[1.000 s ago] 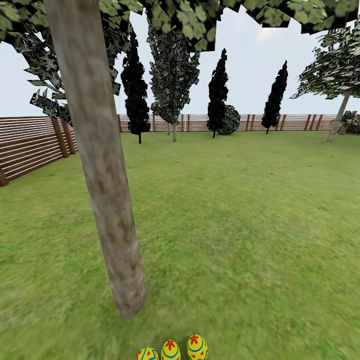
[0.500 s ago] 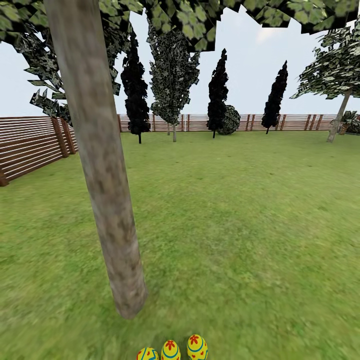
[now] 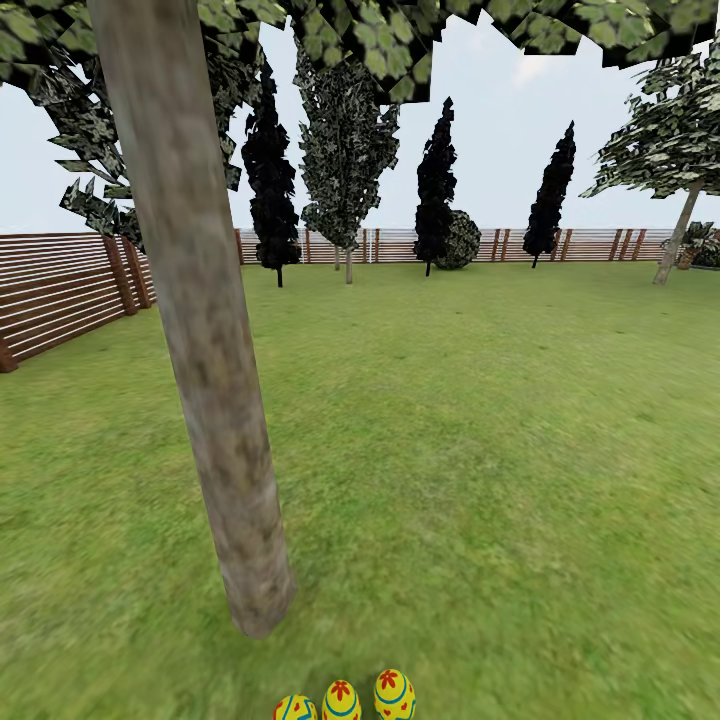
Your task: Take the three Easter eggs out of the wicker basket on the lawn in the garden, then place them on the lawn next to a single tree (choose any tree) so that all three eggs are next to the same tree and none are left in the basket.
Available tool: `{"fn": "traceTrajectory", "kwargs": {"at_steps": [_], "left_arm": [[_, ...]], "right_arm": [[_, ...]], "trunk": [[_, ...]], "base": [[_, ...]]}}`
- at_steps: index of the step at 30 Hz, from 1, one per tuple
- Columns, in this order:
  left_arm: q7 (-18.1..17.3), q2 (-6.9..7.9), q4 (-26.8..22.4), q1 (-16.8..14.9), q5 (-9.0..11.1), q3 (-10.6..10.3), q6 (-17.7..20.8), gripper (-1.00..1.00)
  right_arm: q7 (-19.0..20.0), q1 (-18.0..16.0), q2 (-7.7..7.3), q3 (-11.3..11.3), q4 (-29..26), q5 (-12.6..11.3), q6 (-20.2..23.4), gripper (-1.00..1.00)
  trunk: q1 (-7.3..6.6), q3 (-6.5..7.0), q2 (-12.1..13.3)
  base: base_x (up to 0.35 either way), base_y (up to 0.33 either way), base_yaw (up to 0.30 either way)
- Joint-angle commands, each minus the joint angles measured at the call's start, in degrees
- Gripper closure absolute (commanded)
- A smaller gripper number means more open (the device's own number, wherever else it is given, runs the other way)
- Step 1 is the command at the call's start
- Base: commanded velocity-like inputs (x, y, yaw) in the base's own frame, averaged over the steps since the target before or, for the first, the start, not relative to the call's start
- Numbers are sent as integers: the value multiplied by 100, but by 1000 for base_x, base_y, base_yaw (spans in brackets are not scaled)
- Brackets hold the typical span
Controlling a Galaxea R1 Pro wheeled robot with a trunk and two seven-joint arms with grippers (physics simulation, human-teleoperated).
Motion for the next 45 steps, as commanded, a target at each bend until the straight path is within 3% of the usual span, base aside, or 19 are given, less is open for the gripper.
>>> {"fn": "traceTrajectory", "kwargs": {"at_steps": [1, 45], "left_arm": [[20, 1, 3, 12, 45, -47, -18, -100], [9, 39, 269, 373, 30, -83, 137, -100]], "right_arm": [[23, -7, -3, -44, 13, -9, 6, -100], [23, -7, -3, -43, 13, -8, 7, -100]], "trunk": [[3, -7, -8], [3, -7, -8]], "base": [[0, 0, 0], [0, 0, 0]]}}
